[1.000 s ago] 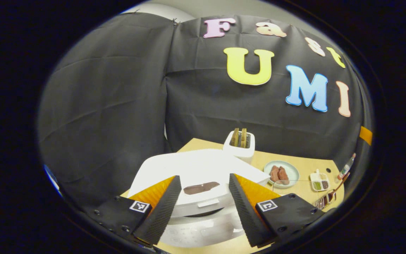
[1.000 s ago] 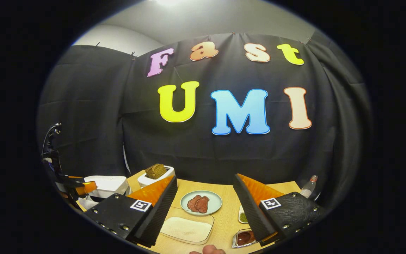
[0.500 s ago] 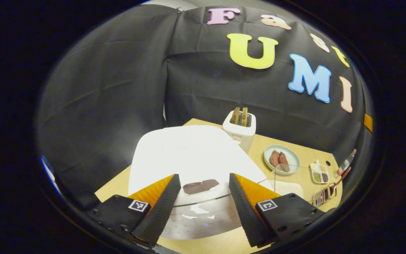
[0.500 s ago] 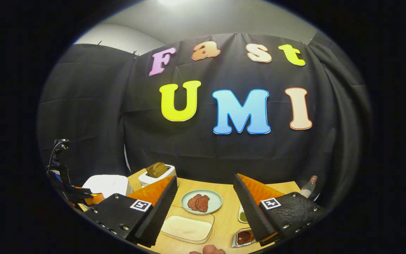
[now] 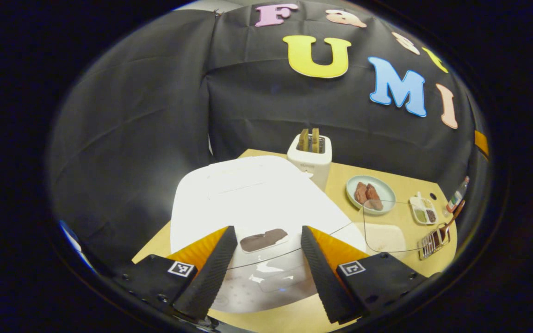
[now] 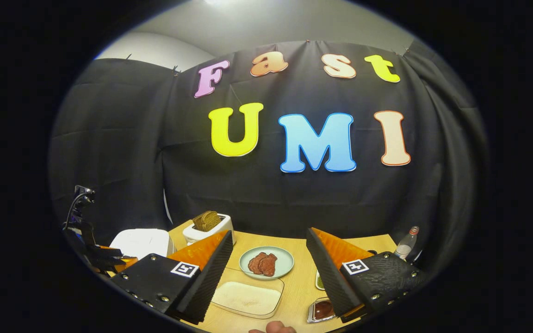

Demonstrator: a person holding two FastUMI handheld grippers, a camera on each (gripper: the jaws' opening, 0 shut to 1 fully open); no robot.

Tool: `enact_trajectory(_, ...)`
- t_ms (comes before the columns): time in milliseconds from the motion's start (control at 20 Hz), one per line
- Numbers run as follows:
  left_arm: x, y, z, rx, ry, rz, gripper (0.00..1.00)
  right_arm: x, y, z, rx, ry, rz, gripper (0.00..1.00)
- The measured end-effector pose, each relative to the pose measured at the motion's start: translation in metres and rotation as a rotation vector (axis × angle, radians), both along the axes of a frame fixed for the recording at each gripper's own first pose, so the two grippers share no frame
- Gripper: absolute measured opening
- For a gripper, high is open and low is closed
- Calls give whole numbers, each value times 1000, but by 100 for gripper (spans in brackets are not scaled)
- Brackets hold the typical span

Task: Close the left gripper, press the button to open the rice cooker; take a wooden spoon from the chopstick holder with the right hand, scoop a spoonful of rice and pour it into the rice cooker, then put the wooden spoon back into the chopstick holder.

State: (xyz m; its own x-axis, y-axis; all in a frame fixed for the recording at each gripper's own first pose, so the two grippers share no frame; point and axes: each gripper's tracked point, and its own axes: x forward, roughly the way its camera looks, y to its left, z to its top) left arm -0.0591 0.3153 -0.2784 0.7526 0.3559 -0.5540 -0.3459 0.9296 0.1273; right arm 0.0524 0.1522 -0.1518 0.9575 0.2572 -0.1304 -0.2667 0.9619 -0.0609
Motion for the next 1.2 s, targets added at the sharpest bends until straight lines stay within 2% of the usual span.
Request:
enact_trajectory(50,2,-1,6,-5,-35,-1,97,1,0,1,-6,-5,1,97)
enact_trajectory(150,5,-15,20,-95,-114,18,95,0,-1,5,-21,-21,-2,97)
enact_trajectory(250,9,-32,41,-102,-189,-16,94,-2,-3,11,-40,-39,-4,97)
enact_trajectory(500,55,-105,150,13,-410,-231,94,-9,-12,34,-3,-64,-42,97)
enact_trajectory(700,73,-174,250,41,-595,-375,93,-17,-30,69,12,-109,-117,97)
enact_trajectory(850,76,-199,276,43,-636,-421,94,-26,-42,89,40,-134,-176,97)
enact_trajectory(950,80,-210,270,19,-632,-452,94,-30,-49,92,40,-142,-214,96)
enact_trajectory(1050,78,-210,261,18,-613,-481,94,-36,-53,95,39,-146,-245,96)
enact_trajectory(1200,73,-206,273,35,-633,-510,94,-44,-52,98,41,-157,-279,96)
